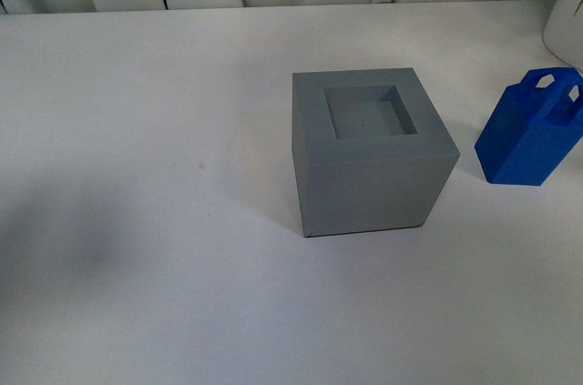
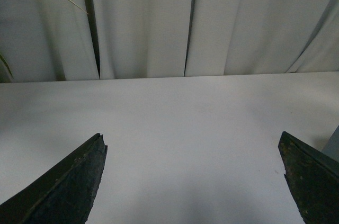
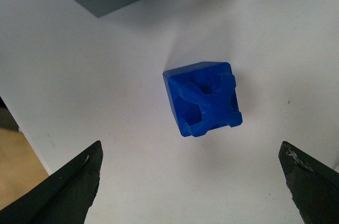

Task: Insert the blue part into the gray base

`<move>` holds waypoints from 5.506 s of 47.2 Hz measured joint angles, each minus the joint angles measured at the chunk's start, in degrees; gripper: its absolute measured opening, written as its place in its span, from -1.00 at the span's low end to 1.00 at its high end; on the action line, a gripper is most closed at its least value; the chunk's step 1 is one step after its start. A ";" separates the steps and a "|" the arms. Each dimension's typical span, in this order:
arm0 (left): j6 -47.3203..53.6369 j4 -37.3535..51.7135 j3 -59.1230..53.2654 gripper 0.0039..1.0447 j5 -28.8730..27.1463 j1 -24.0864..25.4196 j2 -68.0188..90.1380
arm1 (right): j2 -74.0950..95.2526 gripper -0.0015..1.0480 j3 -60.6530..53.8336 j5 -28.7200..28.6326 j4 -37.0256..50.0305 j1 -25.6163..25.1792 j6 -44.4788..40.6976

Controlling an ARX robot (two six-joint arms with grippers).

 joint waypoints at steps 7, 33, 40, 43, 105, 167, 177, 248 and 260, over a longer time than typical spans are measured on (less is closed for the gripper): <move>0.00 0.00 0.00 0.89 0.00 0.00 0.00 | 5.20 0.86 5.22 4.28 -4.24 2.16 -4.46; 0.00 0.00 0.00 0.89 0.00 0.00 0.00 | 12.04 0.86 6.73 8.96 -1.40 5.73 -7.17; 0.00 0.00 0.00 0.89 0.00 0.00 0.00 | 13.31 0.86 6.71 9.01 1.27 5.62 -7.06; 0.00 0.00 0.00 0.89 0.00 0.00 0.00 | 13.64 0.86 6.51 9.20 1.86 5.42 -7.08; 0.00 0.00 0.00 0.89 0.00 0.00 0.00 | 9.84 -0.11 19.39 -0.22 -11.76 8.72 -5.99; -0.02 0.00 0.00 0.89 0.00 0.00 0.00 | 16.85 -0.12 26.47 2.54 -15.43 20.96 -5.86; 0.00 0.00 0.00 0.89 0.00 0.00 0.00 | 16.87 -0.12 26.47 2.75 -15.45 21.07 -6.23; -0.02 0.00 0.00 0.89 0.00 0.00 0.00 | 5.99 0.86 12.66 -6.47 -3.69 19.17 -1.84; 0.00 0.00 0.00 0.89 0.00 0.00 0.00 | -13.03 0.86 -10.36 -17.62 13.66 10.51 6.95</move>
